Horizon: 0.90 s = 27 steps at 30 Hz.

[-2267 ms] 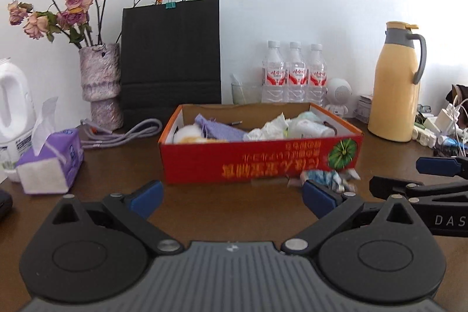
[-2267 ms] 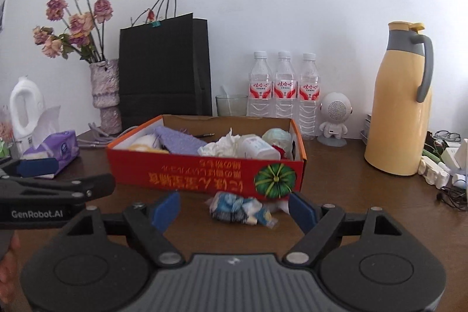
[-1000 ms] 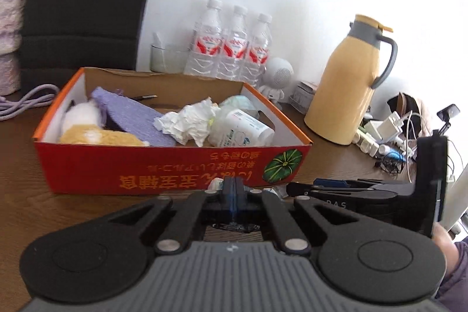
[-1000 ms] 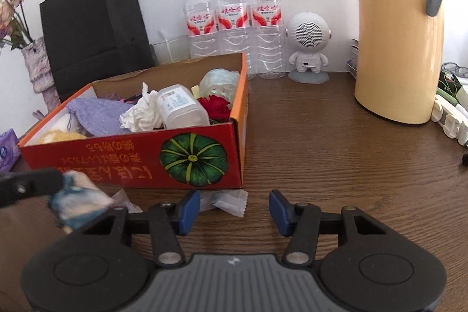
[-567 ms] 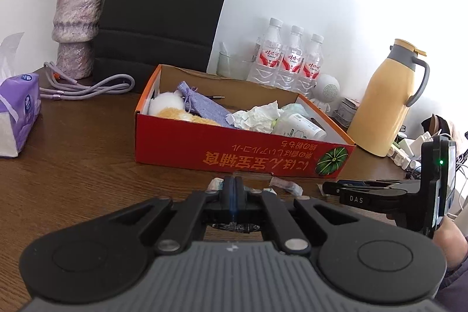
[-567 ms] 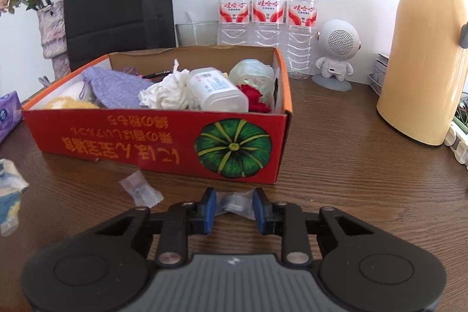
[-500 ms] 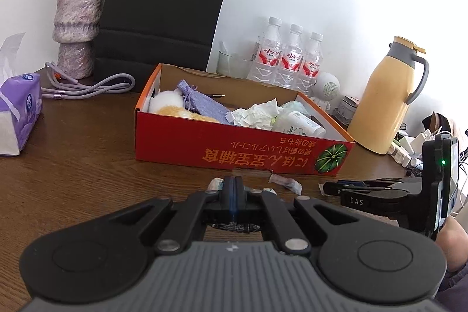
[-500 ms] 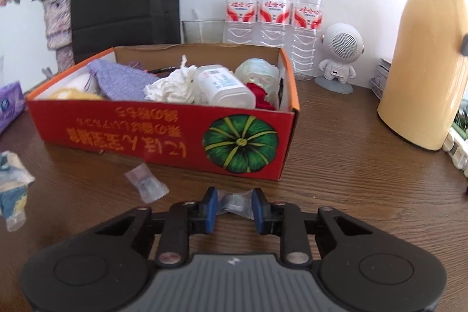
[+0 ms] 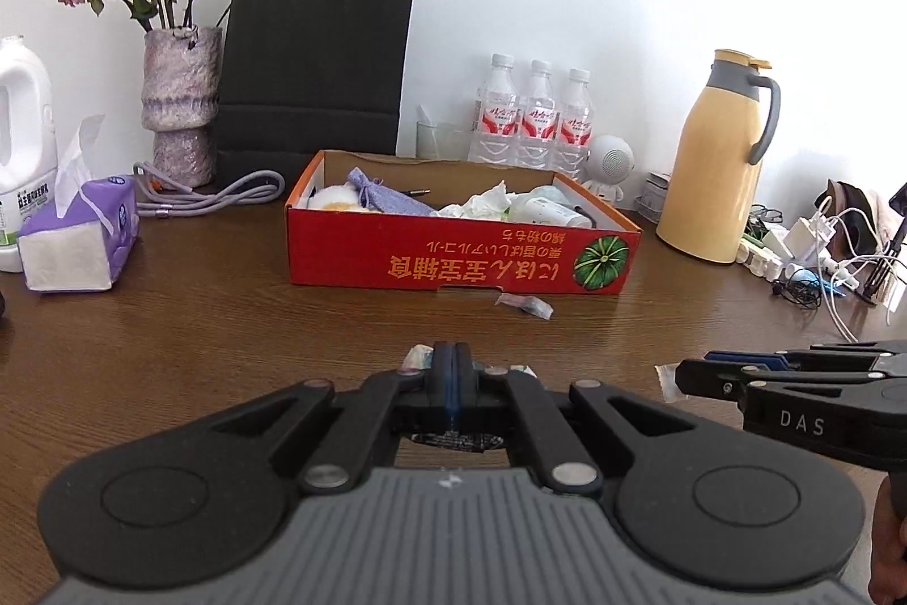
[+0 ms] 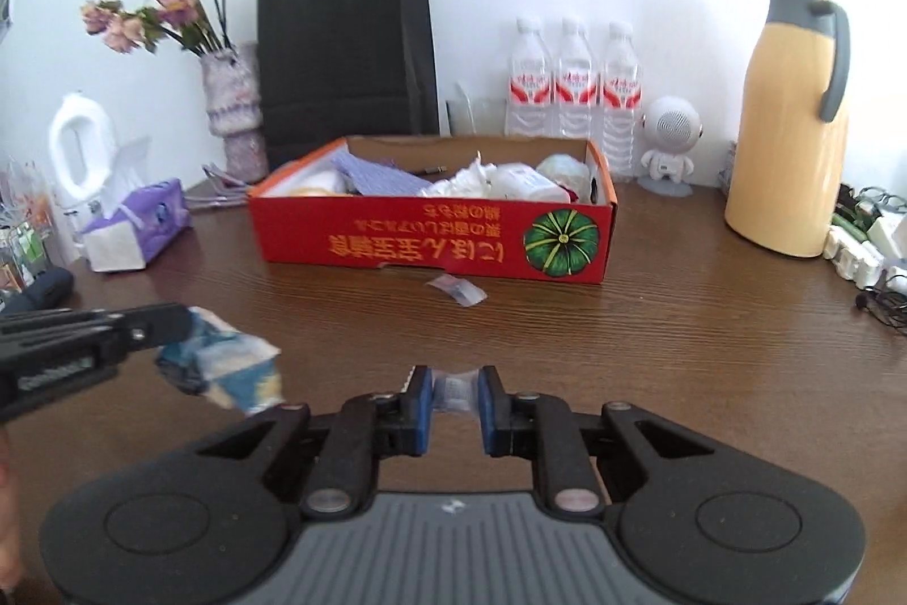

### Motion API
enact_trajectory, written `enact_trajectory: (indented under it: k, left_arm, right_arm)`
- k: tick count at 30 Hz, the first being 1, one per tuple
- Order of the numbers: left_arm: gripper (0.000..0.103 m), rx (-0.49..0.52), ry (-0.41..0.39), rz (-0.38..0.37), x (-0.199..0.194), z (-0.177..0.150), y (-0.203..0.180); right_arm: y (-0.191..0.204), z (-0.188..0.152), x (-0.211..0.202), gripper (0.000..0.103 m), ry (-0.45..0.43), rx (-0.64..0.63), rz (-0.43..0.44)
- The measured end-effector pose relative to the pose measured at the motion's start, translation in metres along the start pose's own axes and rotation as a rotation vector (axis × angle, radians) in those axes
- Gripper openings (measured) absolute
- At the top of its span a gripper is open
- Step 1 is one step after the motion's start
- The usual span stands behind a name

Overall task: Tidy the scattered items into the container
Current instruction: 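Grasp the blue crumpled wrapper with left tool while right grasps a clear plastic scrap, then carry the wrapper with left tool into the box while right carries the scrap there, open both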

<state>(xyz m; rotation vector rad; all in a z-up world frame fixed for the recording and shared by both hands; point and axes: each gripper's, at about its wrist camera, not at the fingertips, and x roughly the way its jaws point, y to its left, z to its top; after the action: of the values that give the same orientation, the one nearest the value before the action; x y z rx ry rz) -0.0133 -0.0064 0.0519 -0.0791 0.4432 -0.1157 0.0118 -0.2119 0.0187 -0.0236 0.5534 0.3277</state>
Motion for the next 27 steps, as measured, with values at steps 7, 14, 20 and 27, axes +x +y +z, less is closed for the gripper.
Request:
enact_trajectory:
  k: [7, 14, 20, 27]
  left_arm:
    - [0.001, 0.027, -0.038, 0.015, -0.057, -0.023, -0.016]
    - [0.001, 0.004, -0.105, 0.016, -0.080, -0.011, -0.012]
    - [0.001, -0.019, -0.183, -0.005, -0.046, 0.035, -0.004]
    - [0.001, -0.041, -0.209, 0.017, 0.058, 0.138, 0.012]
  right_arm:
    - [0.012, -0.025, -0.056, 0.016, -0.063, 0.077, 0.067]
    - [0.012, -0.011, -0.080, 0.016, -0.141, 0.071, 0.052]
    - [0.001, 0.034, -0.045, 0.016, -0.196, 0.100, 0.079]
    - [-0.031, 0.139, 0.042, 0.016, -0.207, 0.105, 0.096]
